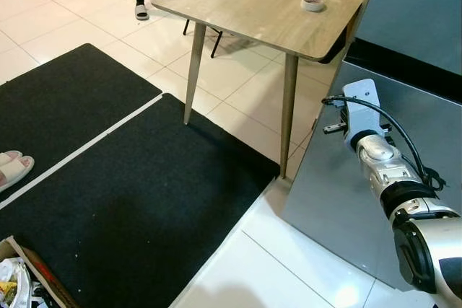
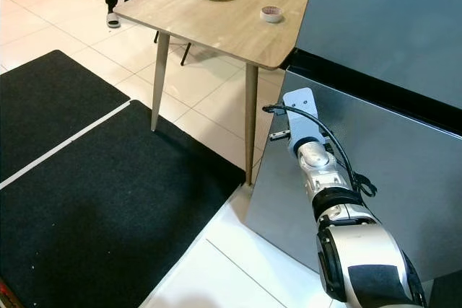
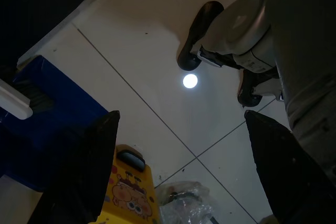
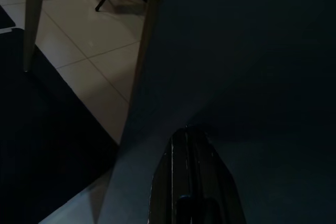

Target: Restocking fridge

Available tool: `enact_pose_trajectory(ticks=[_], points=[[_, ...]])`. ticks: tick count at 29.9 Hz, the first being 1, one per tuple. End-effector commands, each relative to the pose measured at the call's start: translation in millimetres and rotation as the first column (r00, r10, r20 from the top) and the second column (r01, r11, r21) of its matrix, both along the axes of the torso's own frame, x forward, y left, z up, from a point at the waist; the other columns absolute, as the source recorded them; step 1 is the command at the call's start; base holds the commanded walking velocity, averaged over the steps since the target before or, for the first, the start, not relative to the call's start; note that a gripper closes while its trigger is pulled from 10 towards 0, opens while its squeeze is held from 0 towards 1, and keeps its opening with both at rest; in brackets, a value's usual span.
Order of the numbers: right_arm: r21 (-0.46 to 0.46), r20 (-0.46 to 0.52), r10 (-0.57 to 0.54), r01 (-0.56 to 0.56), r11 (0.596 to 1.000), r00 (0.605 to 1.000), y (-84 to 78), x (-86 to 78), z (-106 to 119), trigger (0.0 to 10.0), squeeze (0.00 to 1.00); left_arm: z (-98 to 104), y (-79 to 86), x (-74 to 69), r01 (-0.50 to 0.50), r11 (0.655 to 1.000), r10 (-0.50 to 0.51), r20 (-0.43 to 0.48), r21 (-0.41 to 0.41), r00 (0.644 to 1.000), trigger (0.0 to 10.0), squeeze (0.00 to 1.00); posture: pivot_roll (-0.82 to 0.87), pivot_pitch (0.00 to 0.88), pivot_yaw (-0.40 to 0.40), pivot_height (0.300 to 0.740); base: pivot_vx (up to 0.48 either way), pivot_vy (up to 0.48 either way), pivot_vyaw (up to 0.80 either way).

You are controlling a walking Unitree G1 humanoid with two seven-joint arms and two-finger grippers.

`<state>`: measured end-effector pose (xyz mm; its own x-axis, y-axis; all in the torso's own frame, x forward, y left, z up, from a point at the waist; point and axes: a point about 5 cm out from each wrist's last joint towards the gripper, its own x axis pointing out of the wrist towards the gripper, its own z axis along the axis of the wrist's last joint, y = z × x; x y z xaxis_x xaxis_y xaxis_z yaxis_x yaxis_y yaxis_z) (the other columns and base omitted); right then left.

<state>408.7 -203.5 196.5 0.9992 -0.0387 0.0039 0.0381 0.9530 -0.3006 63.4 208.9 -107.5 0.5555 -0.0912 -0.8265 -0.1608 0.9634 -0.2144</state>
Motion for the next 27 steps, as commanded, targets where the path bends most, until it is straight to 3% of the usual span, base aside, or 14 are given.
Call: enact_pose_trajectory(ticks=[1, 9, 12, 19, 21, 22, 23, 27], points=[[-0.022, -0.013, -0.063, 0.063, 0.998, 0.998, -14.6, -2.0, -0.4, 10.0, 0.00, -1.3, 0.4, -9.3, 0.023, 1.000, -0.023, -0.026, -0.008, 0.999, 10.0, 0.00, 0.01, 0.264, -0.027, 0.740, 0.000, 0.000, 0.00], [-0.042, 0.012, -0.140, 0.140, 0.989, 0.990, -33.3, -2.1, 13.9, 10.0, 0.00, -1.0, -0.7, -14.8, 0.030, 1.000, -0.030, -0.018, -0.008, 0.999, 10.0, 0.00, 0.02, 0.283, -0.029, 0.740, 0.000, 0.000, 0.00], [-0.041, 0.023, -0.157, 0.157, 0.987, 0.987, -38.2, -2.1, 19.1, 10.0, 0.00, -1.0, -1.1, -23.1, 0.037, 0.999, -0.037, -0.022, -0.010, 0.999, 10.0, 0.00, 0.03, 0.321, -0.028, 0.740, 0.000, 0.000, 0.00], [0.022, -0.028, -0.095, 0.096, 0.995, 0.995, -33.5, -3.2, 7.8, 10.0, 0.00, -1.1, -2.2, -22.8, 0.043, 0.999, -0.043, -0.021, -0.010, 0.999, 10.0, 0.00, 0.02, 0.319, -0.029, 0.740, 0.000, 0.000, 0.00], [0.082, -0.144, 0.032, -0.020, 0.996, 0.989, -20.9, -8.6, -22.3, 10.0, 0.00, -0.9, -3.4, -15.2, 0.043, 0.999, -0.043, -0.011, -0.012, 0.999, 10.0, 0.00, 0.00, 0.299, -0.027, 0.740, 0.000, 0.000, 0.00], [0.120, -0.298, 0.206, -0.177, 0.977, 0.932, -5.2, -22.1, -62.9, 10.0, 0.00, -0.7, -4.8, -8.9, 0.044, 0.999, -0.044, -0.004, -0.014, 0.999, 10.0, 0.00, 0.00, 0.289, -0.028, 0.740, 0.000, 0.000, 0.00], [0.113, -0.348, 0.254, -0.229, 0.967, 0.902, -1.5, -29.1, -77.8, 10.0, 0.00, -0.7, -5.4, -6.7, 0.044, 0.999, -0.044, -0.002, -0.014, 0.999, 10.0, 0.00, -0.01, 0.280, -0.030, 0.740, 0.000, 0.000, 0.00], [0.141, -0.528, 0.279, -0.242, 0.960, 0.802, -8.5, -64.5, -135.0, 10.0, 0.00, -0.6, -6.6, 0.2, 0.042, 0.999, -0.042, 0.003, -0.015, 0.999, 10.0, 0.00, -0.02, 0.250, -0.033, 0.740, 0.000, 0.000, 0.00]])
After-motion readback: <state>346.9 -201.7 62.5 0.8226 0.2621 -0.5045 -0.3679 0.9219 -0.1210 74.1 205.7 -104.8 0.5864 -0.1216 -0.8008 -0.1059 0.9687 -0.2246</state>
